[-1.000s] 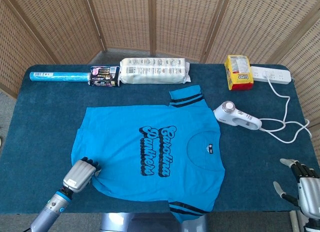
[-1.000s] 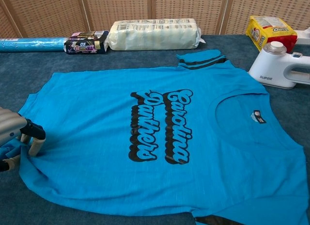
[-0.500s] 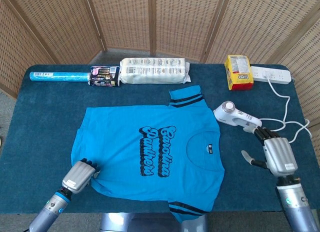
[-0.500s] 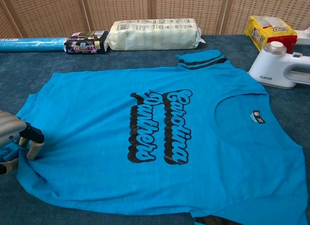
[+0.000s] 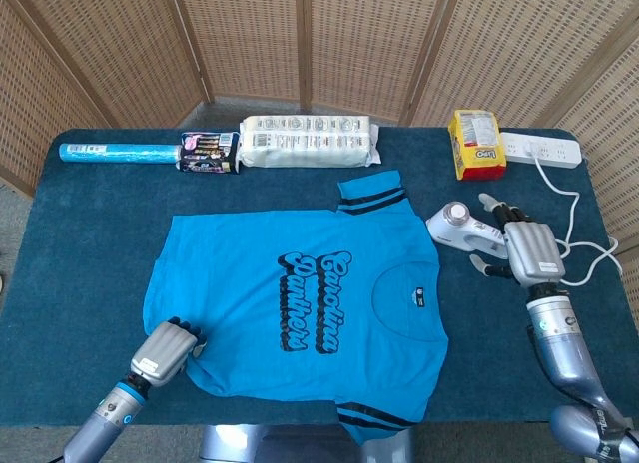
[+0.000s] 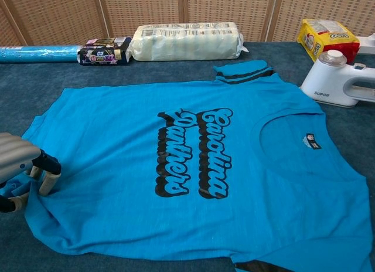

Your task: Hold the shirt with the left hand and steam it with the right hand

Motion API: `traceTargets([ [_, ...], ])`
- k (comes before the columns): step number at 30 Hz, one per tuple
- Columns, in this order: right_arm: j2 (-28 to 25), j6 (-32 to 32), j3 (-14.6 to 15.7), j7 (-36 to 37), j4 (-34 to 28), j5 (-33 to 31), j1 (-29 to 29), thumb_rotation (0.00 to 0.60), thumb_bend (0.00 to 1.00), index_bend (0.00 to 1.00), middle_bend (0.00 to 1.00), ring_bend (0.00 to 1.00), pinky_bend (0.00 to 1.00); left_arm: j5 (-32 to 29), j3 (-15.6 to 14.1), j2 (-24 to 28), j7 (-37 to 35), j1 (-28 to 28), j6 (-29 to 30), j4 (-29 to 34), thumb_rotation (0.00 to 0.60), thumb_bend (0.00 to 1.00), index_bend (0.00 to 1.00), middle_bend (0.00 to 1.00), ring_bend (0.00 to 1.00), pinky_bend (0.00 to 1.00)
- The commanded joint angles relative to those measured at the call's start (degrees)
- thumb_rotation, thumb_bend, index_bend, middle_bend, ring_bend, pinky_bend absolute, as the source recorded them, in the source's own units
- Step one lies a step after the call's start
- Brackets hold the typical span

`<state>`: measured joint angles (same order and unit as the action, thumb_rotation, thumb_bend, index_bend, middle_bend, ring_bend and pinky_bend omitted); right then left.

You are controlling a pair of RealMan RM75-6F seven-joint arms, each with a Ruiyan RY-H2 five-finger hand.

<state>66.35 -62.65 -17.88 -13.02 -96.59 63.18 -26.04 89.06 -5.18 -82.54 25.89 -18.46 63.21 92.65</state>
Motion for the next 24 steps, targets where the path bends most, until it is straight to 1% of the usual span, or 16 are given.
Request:
traceTargets([
  [1,3.8,0.3,0.1,-5.3,4.1,-4.5,-2.6,0.531,0.29,0.07,0.21,0.2,0.31,-0.4,0.1,-0.2,0.2,-0.2,-0.3,0.3,0.6,0.43,0.64,0.61,0.51,0.43],
  [3,5.0,0.7,0.2,-6.3,5.4,-6.7,-3.2,0.529,0.29,0.06,0.21,0.2,0.31,-0.6,0.1,-0.2,0.3,-0.4,-0.4,0.5,0.6,0.44,0.64,0.61,0.51,0.43],
  [10,8.9,1.8,1.0,-9.8,11.0,-10.7,-5.6,0.53,0.29,0.06,0.21,0.2,0.32,-1.3,0.1,-0.2,0.6,-0.5,-0.4,0.9,0.6,0.43,0.64,0.61,0.52,0.43],
  [15,11.2,2.4,1.7,-11.6,15.1,-12.4,-6.9,0.53,0.29,0.06,0.2,0.2,0.32,-1.4,-0.2,0.0,0.5,-0.5,-0.2,1.2,0.6,0.43,0.64,0.61,0.51,0.43],
  [24,14.5,3.2,2.3,-13.8,20.6,-15.2,-8.3,0.532,0.29,0.06,0.2,0.2,0.32,-2.0,-0.4,0.0,0.4,-0.5,-0.2,1.4,0.6,0.43,0.64,0.61,0.52,0.43],
])
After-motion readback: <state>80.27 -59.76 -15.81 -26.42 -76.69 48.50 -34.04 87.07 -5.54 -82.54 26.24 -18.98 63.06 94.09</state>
